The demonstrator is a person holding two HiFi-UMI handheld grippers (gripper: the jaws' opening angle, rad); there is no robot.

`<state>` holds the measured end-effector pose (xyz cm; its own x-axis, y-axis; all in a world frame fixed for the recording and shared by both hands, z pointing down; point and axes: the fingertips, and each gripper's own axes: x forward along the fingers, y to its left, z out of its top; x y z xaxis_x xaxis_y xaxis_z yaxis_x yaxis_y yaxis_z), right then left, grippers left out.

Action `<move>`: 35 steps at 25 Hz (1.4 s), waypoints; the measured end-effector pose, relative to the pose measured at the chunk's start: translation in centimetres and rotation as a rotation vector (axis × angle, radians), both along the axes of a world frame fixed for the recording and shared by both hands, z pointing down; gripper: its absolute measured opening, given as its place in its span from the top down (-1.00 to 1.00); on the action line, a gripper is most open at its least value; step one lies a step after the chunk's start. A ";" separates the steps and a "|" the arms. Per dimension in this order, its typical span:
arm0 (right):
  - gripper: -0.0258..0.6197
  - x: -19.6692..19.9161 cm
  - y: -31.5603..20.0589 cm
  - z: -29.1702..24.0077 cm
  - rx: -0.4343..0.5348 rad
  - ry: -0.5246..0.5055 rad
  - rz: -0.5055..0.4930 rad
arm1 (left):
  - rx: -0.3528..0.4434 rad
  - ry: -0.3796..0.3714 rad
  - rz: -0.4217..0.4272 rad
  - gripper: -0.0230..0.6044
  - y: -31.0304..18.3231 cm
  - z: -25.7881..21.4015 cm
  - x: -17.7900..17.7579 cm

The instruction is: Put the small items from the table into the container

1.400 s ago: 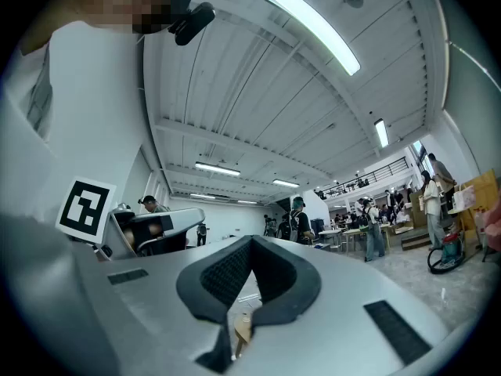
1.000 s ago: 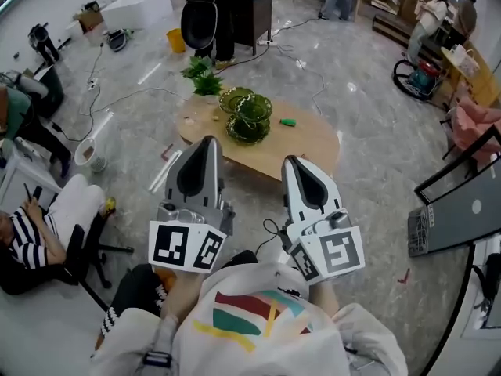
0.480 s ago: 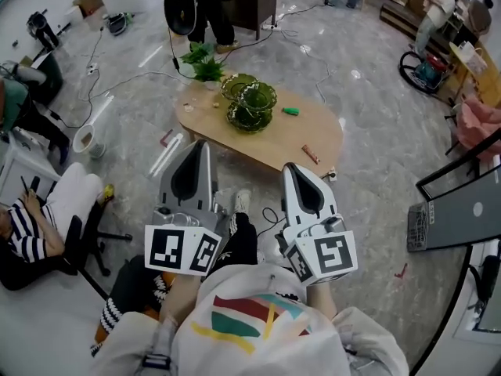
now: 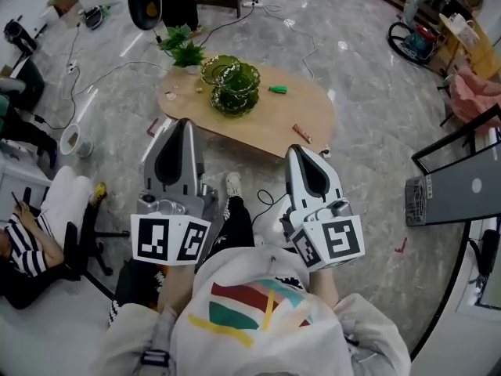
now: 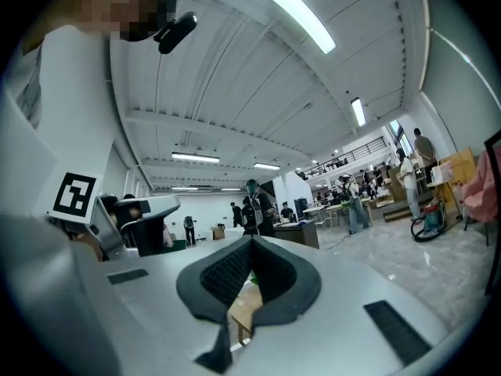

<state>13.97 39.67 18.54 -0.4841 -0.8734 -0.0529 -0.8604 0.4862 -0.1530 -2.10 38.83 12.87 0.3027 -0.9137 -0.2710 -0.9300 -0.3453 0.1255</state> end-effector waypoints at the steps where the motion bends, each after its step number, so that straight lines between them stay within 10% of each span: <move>1: 0.88 -0.1 -0.5 0.2 -0.008 -0.009 -0.003 | -0.014 -0.002 0.004 0.90 -0.4 0.5 0.0; 15: 0.88 -4.8 -11.5 0.4 0.032 0.065 -0.055 | -0.028 0.001 0.023 0.90 -10.8 2.2 -2.4; 35: 0.88 -13.0 -42.9 -0.3 -0.042 0.057 0.007 | -0.022 -0.038 0.058 0.90 -42.8 2.0 -12.9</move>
<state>0.99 -3.27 18.27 -0.4788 -0.8779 0.0116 -0.8719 0.4739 -0.1238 -14.98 -4.01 14.90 0.3649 -0.8999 -0.2388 -0.9128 -0.3963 0.0986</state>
